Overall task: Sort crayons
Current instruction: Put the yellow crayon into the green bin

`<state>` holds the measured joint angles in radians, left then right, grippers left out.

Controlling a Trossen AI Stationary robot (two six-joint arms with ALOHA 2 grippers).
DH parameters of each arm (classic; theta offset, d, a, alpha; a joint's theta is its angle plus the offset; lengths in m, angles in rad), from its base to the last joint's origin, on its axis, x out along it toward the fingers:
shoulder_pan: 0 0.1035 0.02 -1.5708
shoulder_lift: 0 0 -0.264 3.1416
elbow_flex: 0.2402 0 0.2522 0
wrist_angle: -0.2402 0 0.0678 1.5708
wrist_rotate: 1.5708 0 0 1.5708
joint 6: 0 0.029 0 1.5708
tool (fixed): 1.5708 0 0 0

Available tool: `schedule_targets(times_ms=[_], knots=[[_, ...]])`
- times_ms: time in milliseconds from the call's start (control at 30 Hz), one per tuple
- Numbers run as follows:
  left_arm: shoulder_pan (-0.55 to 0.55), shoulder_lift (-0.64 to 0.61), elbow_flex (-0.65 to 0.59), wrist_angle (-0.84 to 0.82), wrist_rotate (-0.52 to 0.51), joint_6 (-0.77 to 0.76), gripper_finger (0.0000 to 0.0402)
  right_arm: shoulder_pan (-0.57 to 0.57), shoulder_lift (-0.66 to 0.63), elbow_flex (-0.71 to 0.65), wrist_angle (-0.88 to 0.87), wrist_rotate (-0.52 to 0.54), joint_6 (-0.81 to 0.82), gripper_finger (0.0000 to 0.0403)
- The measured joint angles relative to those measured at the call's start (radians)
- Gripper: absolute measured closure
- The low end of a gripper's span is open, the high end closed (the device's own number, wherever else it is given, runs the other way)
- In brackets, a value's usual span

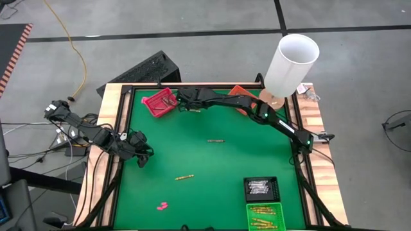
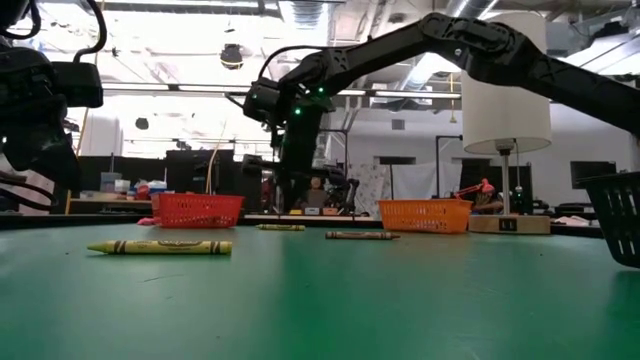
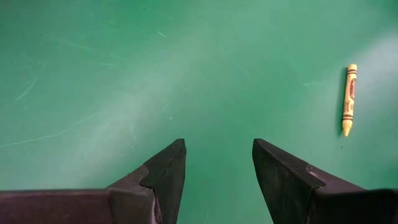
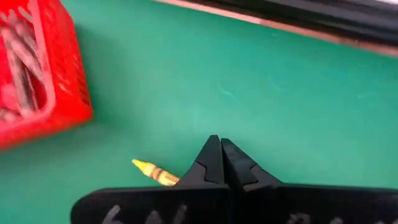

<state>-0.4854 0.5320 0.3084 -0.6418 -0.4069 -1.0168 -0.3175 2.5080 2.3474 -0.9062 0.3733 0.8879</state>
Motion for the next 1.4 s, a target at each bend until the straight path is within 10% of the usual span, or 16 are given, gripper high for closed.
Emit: schedule_targets(times_ms=[1033,1400], knots=[[0.000,0.000,-0.001,-0.023,0.071,0.007,0.0226,0.169,0.007,0.004,-0.188,-0.219,0.059,0.0403],[0.000,0.000,-0.001,-0.021,0.081,0.001,0.0226,0.254,-0.074,0.004,0.116,0.020,-0.120,0.0381]])
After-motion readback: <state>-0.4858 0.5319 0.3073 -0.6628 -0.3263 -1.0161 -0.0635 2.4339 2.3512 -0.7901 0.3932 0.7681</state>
